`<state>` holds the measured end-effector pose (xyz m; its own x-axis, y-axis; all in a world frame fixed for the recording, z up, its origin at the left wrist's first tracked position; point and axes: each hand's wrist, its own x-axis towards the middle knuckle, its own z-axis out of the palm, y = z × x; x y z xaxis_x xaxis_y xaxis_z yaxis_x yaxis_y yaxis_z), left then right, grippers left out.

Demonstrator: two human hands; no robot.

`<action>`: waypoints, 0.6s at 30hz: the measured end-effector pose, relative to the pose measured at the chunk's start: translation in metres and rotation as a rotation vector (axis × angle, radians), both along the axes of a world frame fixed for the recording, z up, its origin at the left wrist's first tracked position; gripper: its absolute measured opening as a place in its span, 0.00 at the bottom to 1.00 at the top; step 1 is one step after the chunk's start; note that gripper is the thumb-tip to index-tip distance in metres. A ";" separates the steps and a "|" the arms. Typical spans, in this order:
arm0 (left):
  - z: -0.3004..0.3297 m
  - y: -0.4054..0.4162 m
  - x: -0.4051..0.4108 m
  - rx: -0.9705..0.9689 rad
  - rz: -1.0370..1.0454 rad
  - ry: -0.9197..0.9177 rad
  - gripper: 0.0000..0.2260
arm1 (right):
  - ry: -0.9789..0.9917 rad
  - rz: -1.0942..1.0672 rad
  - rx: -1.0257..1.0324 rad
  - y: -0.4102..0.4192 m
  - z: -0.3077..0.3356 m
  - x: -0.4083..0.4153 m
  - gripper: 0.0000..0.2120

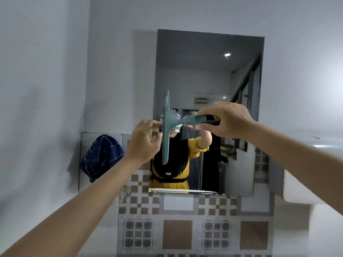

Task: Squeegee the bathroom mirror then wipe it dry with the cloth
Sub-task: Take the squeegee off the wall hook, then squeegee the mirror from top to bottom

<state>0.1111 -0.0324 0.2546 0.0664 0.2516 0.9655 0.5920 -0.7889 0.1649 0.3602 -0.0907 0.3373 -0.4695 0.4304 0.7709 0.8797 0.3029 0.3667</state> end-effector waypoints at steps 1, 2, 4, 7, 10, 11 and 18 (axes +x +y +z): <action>0.007 0.008 0.000 0.031 0.031 -0.003 0.11 | 0.030 -0.006 0.033 0.003 0.014 0.003 0.19; 0.014 0.018 0.000 0.038 0.062 0.007 0.13 | 0.053 -0.015 0.063 0.006 0.028 0.005 0.19; 0.028 0.038 -0.004 0.002 0.130 0.057 0.19 | 0.079 -0.015 0.116 0.012 0.056 0.007 0.18; 0.044 0.064 -0.010 -0.079 0.249 0.170 0.28 | 0.099 0.006 0.175 0.024 0.096 0.004 0.16; 0.054 0.085 -0.017 -0.125 0.372 0.301 0.35 | 0.076 0.009 0.227 0.037 0.129 -0.005 0.15; 0.056 0.091 -0.019 -0.141 0.408 0.340 0.38 | 0.072 0.014 0.234 0.041 0.138 -0.008 0.15; 0.051 0.119 -0.031 -0.175 0.421 0.415 0.43 | 0.020 0.008 0.248 0.064 0.176 -0.038 0.16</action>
